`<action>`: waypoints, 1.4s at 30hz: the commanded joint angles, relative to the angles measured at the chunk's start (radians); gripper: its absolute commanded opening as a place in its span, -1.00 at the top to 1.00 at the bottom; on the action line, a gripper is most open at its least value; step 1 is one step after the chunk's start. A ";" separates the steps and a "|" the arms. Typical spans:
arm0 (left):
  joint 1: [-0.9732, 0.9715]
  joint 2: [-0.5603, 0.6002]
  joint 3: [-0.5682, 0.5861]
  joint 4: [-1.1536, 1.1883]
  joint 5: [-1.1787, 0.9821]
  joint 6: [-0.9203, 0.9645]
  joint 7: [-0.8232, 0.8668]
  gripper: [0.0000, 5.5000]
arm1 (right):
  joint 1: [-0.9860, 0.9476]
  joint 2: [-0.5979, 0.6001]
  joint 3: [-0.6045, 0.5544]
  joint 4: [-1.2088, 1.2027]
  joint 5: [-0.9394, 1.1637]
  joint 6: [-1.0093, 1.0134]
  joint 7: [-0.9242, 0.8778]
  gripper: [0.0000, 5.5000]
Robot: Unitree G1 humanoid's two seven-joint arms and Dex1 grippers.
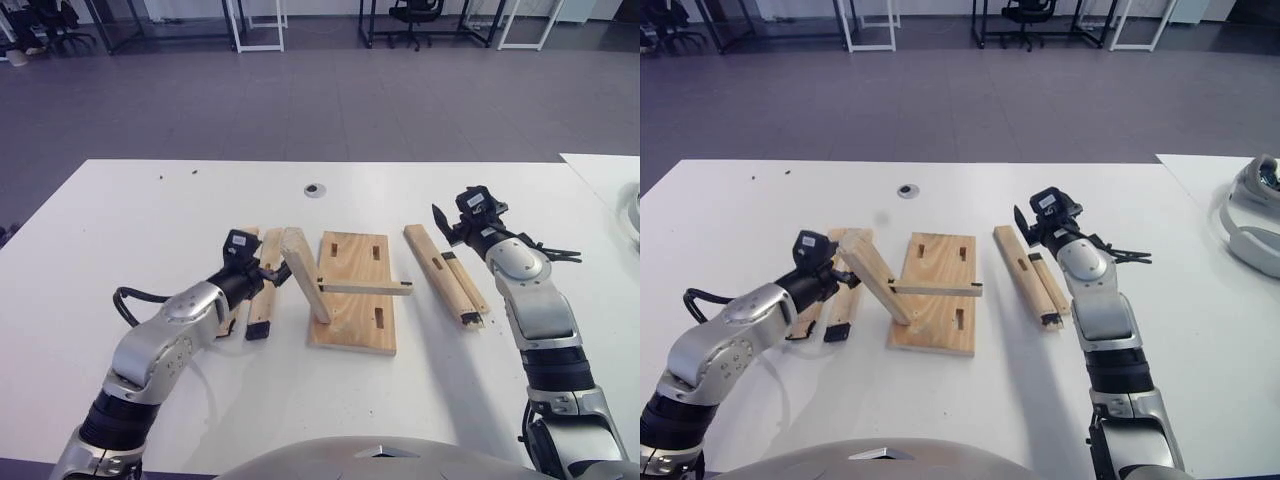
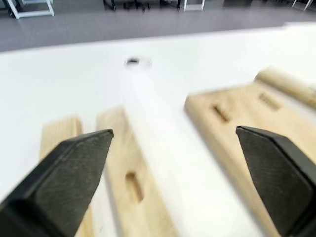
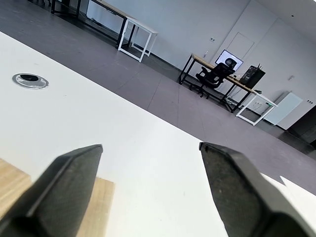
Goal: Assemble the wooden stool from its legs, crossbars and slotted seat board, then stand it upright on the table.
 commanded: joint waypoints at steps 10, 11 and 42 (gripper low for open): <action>0.128 -0.069 -0.017 0.074 0.167 0.080 -0.051 -0.28 | 0.013 0.031 0.018 0.009 -0.003 0.005 -0.003 -0.34; 0.131 -0.061 -0.020 0.075 0.186 0.077 -0.058 -0.21 | 0.013 0.033 0.018 0.008 -0.003 0.007 -0.004 -0.34; -0.460 -0.163 0.063 0.319 0.302 -0.670 -0.663 0.24 | -0.524 0.386 -0.366 0.064 1.144 0.374 -0.090 0.22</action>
